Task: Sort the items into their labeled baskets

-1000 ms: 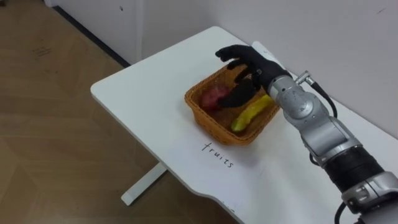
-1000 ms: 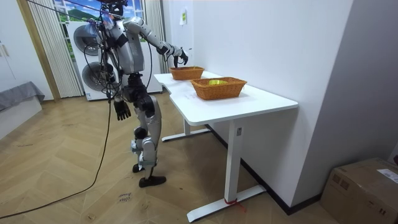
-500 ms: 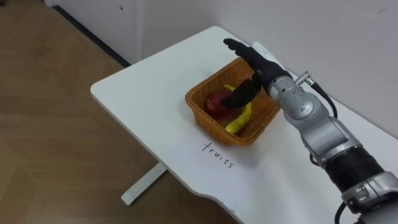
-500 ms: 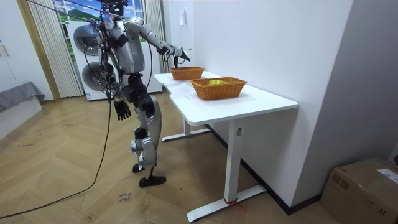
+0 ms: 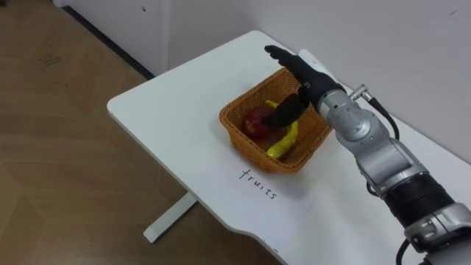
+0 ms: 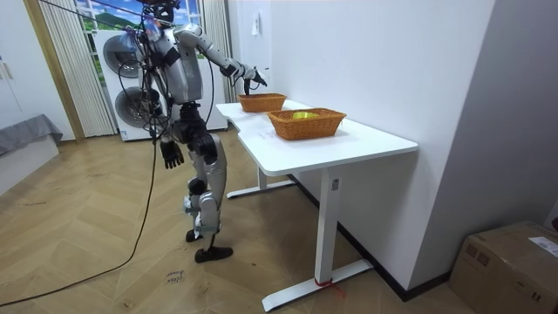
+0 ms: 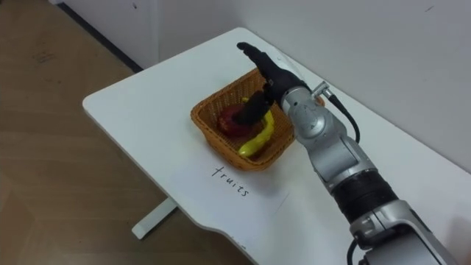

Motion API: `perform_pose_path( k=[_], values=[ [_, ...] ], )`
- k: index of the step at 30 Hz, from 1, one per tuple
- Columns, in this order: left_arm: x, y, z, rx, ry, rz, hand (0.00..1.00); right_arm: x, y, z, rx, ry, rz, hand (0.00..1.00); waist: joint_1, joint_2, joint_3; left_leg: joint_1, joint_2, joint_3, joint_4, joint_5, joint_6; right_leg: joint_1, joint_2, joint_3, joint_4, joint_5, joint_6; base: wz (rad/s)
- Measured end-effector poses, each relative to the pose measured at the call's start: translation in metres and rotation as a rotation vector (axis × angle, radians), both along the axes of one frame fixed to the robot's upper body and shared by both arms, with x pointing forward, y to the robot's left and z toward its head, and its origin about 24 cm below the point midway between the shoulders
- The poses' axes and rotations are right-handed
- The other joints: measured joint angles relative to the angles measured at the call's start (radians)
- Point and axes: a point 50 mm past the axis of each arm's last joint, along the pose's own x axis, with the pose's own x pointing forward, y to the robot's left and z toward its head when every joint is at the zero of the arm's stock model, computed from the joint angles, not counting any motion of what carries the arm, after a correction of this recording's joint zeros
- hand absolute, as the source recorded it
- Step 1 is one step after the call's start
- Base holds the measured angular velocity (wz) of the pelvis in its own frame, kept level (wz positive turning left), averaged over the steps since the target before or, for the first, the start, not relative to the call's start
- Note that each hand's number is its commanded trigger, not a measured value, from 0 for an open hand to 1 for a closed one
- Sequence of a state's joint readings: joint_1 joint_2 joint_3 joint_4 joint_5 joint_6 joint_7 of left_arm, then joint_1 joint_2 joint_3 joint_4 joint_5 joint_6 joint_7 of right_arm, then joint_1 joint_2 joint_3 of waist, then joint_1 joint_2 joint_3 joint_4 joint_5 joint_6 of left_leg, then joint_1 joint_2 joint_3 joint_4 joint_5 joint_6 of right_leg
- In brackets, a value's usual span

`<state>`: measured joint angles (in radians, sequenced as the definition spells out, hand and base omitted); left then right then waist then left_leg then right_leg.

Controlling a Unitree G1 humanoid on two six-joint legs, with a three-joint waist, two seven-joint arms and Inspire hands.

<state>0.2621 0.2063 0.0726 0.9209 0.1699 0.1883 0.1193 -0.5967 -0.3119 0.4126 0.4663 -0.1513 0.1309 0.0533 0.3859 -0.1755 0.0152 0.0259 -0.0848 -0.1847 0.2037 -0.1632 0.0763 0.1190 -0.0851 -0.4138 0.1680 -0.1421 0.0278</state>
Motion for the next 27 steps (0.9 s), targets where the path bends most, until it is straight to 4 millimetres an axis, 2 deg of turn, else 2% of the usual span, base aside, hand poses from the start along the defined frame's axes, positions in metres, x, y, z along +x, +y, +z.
perform_pose_path(
  k=[4, 8, 13, 16, 18, 20, 27],
  values=[
    [0.001, 0.001, 0.0, 0.007, -0.003, 0.003, 0.0, 0.0, -0.001, 0.002, 0.04, 0.001, -0.008, 0.0, -0.016, -0.001, -0.001, 0.0, -0.001, -0.006, 0.001, 0.0, 0.0, 0.002, 0.0, 0.002, -0.001, 0.0, 0.0, 0.05],
    [0.002, -0.001, 0.0, 0.003, -0.008, 0.004, 0.0, 0.003, -0.006, 0.013, 0.083, -0.042, -0.03, 0.0, -0.038, 0.001, -0.0002, 0.002, -0.001, -0.002, 0.002, 0.0, 0.0, 0.003, 0.001, 0.007, -0.002, 0.0, 0.0, -0.01],
    [0.002, -0.003, -0.001, -0.006, -0.016, 0.033, 0.0, 0.006, -0.023, 0.032, 0.154, -0.122, -0.089, 0.0, -0.079, 0.021, 0.0073, 0.011, -0.001, 0.003, 0.003, 0.0, 0.0, 0.011, 0.001, 0.031, -0.001, 0.0, 0.0, -0.02],
    [-0.001, -0.003, -0.001, -0.005, -0.015, 0.051, 0.0, 0.005, -0.036, 0.04, 0.184, -0.165, -0.141, 0.0, -0.104, 0.039, 0.0018, 0.016, 0.0, 0.015, -0.001, 0.0, 0.001, 0.009, 0.001, 0.049, 0.0, -0.001, 0.002, -0.14],
    [-0.004, -0.003, -0.002, -0.008, -0.003, 0.061, 0.0, 0.0, -0.043, 0.047, 0.212, -0.207, -0.163, 0.0, -0.126, 0.054, -0.0064, 0.021, 0.002, 0.027, -0.006, 0.0, 0.001, 0.007, 0.001, 0.07, 0.0, -0.001, 0.003, -0.13],
    [-0.005, -0.005, -0.003, -0.012, 0.0, 0.063, 0.0, -0.001, -0.047, 0.053, 0.24, -0.233, -0.175, 0.0, -0.147, 0.06, -0.0136, 0.022, 0.004, 0.042, -0.007, 0.0, 0.001, 0.006, 0.001, 0.071, 0.0, -0.002, 0.004, -0.14],
    [0.004, -0.005, -0.002, 0.002, -0.06, 0.065, 0.0, -0.007, -0.066, 0.068, 0.302, -0.338, -0.269, 0.0, -0.219, 0.069, -0.0163, 0.031, 0.007, 0.064, -0.005, -0.001, 0.003, 0.004, 0.003, 0.103, 0.006, -0.002, 0.004, -0.1]
  ],
)
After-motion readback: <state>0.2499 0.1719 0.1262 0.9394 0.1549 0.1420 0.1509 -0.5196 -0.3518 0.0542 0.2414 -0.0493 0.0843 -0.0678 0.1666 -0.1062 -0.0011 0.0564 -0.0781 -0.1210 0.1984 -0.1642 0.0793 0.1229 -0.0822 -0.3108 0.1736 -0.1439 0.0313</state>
